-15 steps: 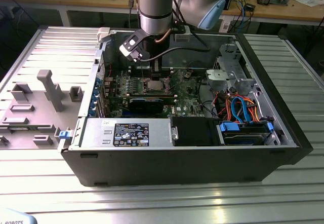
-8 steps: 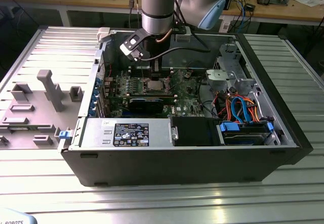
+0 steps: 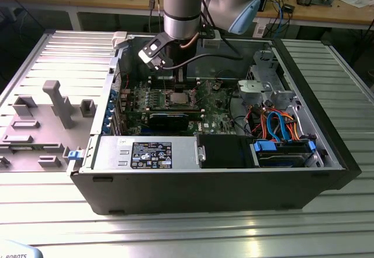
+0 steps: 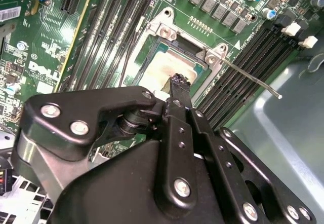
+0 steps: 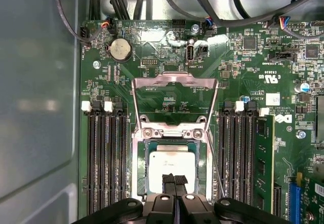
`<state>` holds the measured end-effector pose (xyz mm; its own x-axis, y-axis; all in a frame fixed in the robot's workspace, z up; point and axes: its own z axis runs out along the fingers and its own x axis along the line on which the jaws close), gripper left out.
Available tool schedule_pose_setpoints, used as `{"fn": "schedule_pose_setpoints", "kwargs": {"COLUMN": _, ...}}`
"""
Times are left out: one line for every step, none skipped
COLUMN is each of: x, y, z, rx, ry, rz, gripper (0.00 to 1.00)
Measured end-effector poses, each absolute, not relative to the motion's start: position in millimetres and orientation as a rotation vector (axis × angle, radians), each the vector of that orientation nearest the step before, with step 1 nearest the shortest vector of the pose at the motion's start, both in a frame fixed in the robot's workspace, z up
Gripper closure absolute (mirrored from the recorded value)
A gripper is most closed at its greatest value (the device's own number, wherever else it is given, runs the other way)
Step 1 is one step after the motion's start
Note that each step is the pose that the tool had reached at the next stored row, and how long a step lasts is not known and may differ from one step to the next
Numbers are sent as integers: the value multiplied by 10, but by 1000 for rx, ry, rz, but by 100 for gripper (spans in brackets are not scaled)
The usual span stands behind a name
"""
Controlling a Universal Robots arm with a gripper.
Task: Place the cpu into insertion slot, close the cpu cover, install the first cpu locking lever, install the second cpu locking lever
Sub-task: 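Close the cpu cover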
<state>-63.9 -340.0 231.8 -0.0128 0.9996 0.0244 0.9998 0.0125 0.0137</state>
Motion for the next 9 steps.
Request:
{"fn": "schedule_pose_setpoints", "kwargs": {"x": -639, "y": -3399, "z": 2319, "rx": -2202, "ry": -2230, "rz": -42, "gripper": 89}}
{"fn": "schedule_pose_setpoints", "kwargs": {"x": -640, "y": -3399, "z": 2319, "rx": -2202, "ry": -2230, "rz": -41, "gripper": 89}}
{"fn": "schedule_pose_setpoints", "kwargs": {"x": -640, "y": -3400, "z": 2319, "rx": -2202, "ry": -2231, "rz": -41, "gripper": 89}}
{"fn": "schedule_pose_setpoints", "kwargs": {"x": -640, "y": -3400, "z": 2320, "rx": -2203, "ry": -2231, "rz": -40, "gripper": 89}}
{"fn": "schedule_pose_setpoints", "kwargs": {"x": -640, "y": -3400, "z": 2320, "rx": -2203, "ry": -2231, "rz": -40, "gripper": 89}}
{"fn": "schedule_pose_setpoints", "kwargs": {"x": -640, "y": -3400, "z": 2320, "rx": -2203, "ry": -2231, "rz": -39, "gripper": 89}}
{"fn": "schedule_pose_setpoints", "kwargs": {"x": -640, "y": -3400, "z": 2320, "rx": -2203, "ry": -2231, "rz": -39, "gripper": 89}}
{"fn": "schedule_pose_setpoints", "kwargs": {"x": -639, "y": -3399, "z": 2322, "rx": -2203, "ry": -2231, "rz": -39, "gripper": 89}}
{"fn": "schedule_pose_setpoints", "kwargs": {"x": -640, "y": -3399, "z": 2327, "rx": -2203, "ry": -2231, "rz": -39, "gripper": 89}}
